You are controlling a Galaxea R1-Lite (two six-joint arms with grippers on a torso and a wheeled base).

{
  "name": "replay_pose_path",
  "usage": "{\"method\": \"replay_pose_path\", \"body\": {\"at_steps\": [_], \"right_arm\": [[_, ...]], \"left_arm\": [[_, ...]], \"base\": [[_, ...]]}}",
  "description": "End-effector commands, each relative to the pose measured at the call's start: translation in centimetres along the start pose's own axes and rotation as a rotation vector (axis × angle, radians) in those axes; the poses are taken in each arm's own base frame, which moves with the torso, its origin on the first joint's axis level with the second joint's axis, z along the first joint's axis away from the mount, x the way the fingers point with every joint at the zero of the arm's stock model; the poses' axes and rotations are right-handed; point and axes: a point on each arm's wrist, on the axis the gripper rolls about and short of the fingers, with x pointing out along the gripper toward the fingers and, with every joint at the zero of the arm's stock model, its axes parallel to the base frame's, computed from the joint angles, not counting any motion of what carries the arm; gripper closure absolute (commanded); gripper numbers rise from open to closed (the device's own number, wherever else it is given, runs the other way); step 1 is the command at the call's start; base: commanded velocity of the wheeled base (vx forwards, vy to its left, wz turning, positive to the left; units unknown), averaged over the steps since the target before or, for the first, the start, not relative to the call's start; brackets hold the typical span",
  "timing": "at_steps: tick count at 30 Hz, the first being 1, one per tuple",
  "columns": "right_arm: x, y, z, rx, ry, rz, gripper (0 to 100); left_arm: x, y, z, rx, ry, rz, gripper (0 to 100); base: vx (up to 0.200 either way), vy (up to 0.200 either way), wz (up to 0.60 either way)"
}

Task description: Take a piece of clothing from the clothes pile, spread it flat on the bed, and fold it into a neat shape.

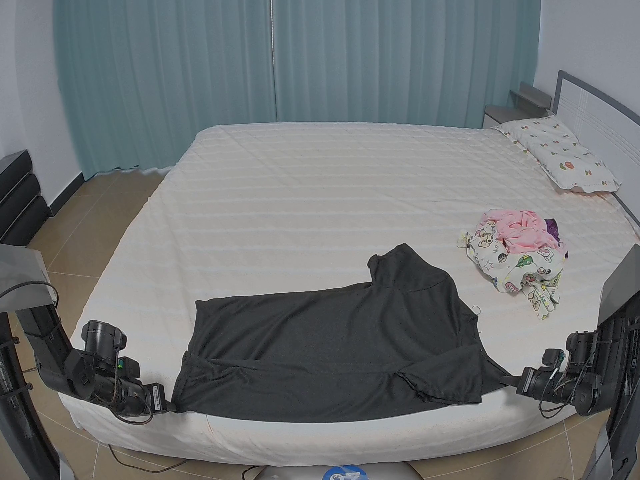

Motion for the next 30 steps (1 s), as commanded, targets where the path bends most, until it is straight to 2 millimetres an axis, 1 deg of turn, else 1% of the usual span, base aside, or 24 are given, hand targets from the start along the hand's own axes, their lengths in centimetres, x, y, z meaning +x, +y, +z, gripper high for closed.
{"method": "replay_pose_path", "body": {"at_steps": [1, 6, 7, 8, 9, 10, 11, 12, 14, 16, 17, 18, 19, 21, 22, 23, 25, 26, 29, 30], "right_arm": [[0.0, 0.0, 0.1, -0.005, -0.007, 0.001, 100], [0.0, 0.0, 0.1, -0.009, -0.01, 0.002, 100], [0.0, 0.0, 0.1, -0.01, -0.011, 0.002, 100], [0.0, 0.0, 0.1, -0.01, -0.011, 0.002, 100], [0.0, 0.1, 0.1, -0.011, -0.012, 0.004, 100], [0.0, 0.1, 0.1, -0.011, -0.012, 0.004, 100], [0.0, 0.1, 0.2, -0.012, -0.015, 0.005, 100], [0.0, 0.1, 0.2, -0.012, -0.015, 0.005, 100], [0.0, 0.1, 0.3, -0.015, -0.02, 0.005, 100], [0.0, 0.1, 0.3, -0.016, -0.021, 0.005, 100], [0.0, 0.1, 0.3, -0.016, -0.022, 0.004, 100], [-0.1, 0.1, 0.3, -0.015, -0.021, 0.003, 100], [-0.1, 0.1, 0.2, -0.015, -0.018, 0.002, 100], [0.0, 0.2, 0.2, -0.02, -0.016, 0.005, 100], [0.0, 0.2, 0.2, -0.02, -0.016, 0.005, 0], [0.0, 0.2, 0.2, -0.021, -0.015, 0.006, 0], [0.0, 0.2, 0.2, -0.02, -0.013, 0.007, 0], [0.0, 0.3, 0.2, -0.022, -0.015, 0.009, 0], [0.0, 0.3, 0.4, -0.024, -0.021, 0.008, 0], [0.0, 0.3, 0.4, -0.024, -0.021, 0.008, 0]], "left_arm": [[0.0, 0.0, 0.0, 0.001, -0.002, 0.001, 0], [0.0, 0.0, 0.2, -0.006, -0.008, 0.0, 0], [-0.2, 0.1, 0.7, -0.015, -0.03, -0.006, 0], [-0.2, 0.1, 0.7, -0.015, -0.03, -0.006, 0], [-0.9, 0.2, 1.6, -0.046, -0.078, -0.017, 0], [-0.9, 0.2, 1.6, -0.046, -0.078, -0.017, 0], [-1.8, -0.3, 2.5, -0.104, -0.124, -0.036, 0], [-2.1, -0.7, 3.1, -0.141, -0.148, -0.048, 0], [-2.8, -2.2, 4.8, -0.224, -0.182, -0.09, 0], [-2.8, -2.6, 5.1, -0.238, -0.181, -0.095, 0], [-2.6, -3.3, 5.8, -0.265, -0.178, -0.106, 0], [-2.6, -3.6, 6.1, -0.274, -0.181, -0.109, 0], [-2.7, -4.7, 7.3, -0.311, -0.186, -0.127, 0], [-2.3, -5.3, 8.4, -0.359, -0.178, -0.138, 0], [-2.2, -5.5, 8.6, -0.36, -0.175, -0.138, 0], [-1.4, -5.9, 8.8, -0.35, -0.155, -0.133, 0], [-1.3, -5.9, 8.9, -0.349, -0.153, -0.133, 0], [0.1, -6.0, 9.4, -0.337, -0.149, -0.112, 0], [0.9, -6.0, 9.8, -0.319, -0.145, -0.098, 0], [0.9, -6.0, 9.8, -0.319, -0.145, -0.098, 0]], "base": [[0.0, 0.0, 0.0], [0.0, 0.0, 0.0], [0.0, 0.0, 0.0], [0.0, 0.0, 0.0], [0.0, 0.0, 0.0], [0.0, 0.0, 0.0], [0.0, 0.0, 0.0], [0.0, 0.0, 0.0], [0.0, 0.0, 0.0], [0.0, 0.0, 0.0], [0.0, 0.0, 0.0], [0.0, 0.0, 0.0], [0.0, 0.0, 0.0], [0.0, 0.0, 0.0], [0.0, 0.0, 0.0], [0.0, 0.0, 0.0], [0.0, 0.0, 0.0], [0.0, 0.0, 0.0], [0.0, 0.0, 0.0], [0.0, 0.0, 0.0]]}}
